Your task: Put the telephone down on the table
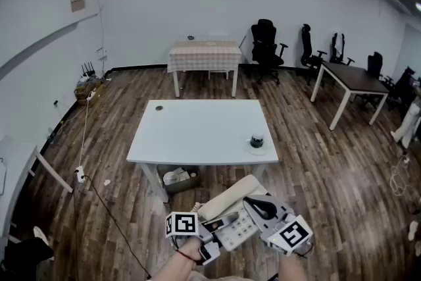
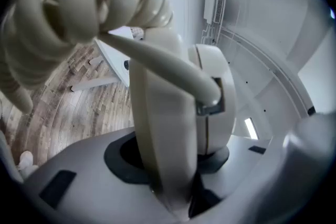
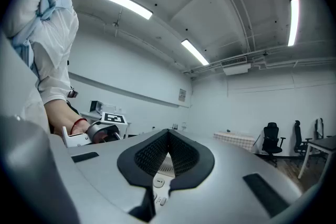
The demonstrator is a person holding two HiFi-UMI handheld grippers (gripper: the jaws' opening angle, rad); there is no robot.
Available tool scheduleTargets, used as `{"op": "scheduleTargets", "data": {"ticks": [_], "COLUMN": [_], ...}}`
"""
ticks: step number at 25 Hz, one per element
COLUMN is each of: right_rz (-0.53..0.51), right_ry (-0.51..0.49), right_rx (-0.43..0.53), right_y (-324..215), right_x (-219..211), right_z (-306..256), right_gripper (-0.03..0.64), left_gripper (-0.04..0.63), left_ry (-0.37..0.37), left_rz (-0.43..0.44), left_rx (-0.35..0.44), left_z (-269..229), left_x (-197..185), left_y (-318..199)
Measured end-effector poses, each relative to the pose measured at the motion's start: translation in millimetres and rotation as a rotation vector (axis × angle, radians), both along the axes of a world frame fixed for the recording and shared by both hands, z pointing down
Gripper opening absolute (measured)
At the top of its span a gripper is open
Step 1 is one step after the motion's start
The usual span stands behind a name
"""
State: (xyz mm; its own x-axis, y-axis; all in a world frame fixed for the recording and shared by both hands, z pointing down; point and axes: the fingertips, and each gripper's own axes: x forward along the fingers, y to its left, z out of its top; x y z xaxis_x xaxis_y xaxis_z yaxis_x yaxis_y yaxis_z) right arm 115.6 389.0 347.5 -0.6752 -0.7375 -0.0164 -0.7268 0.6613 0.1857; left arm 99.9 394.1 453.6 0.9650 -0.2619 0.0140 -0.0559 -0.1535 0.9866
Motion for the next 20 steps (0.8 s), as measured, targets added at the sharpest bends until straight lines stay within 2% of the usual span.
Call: {"op": "scheduleTargets", "data": {"ticks": [20], "right_rz": [-0.015], "right_ry": [0.009], "right_rx": [0.011], "right_y": [2.5], "right_x": [4.2], "right_z": [-2.4], "right_gripper": [0.031], "left_gripper": [0.178], "left_ry": [-0.020], "left_rz": [0.009], "left_rx": [0.016], "left_z": [1.7], "left_x": [6.3], "left_y": [-0.6]}}
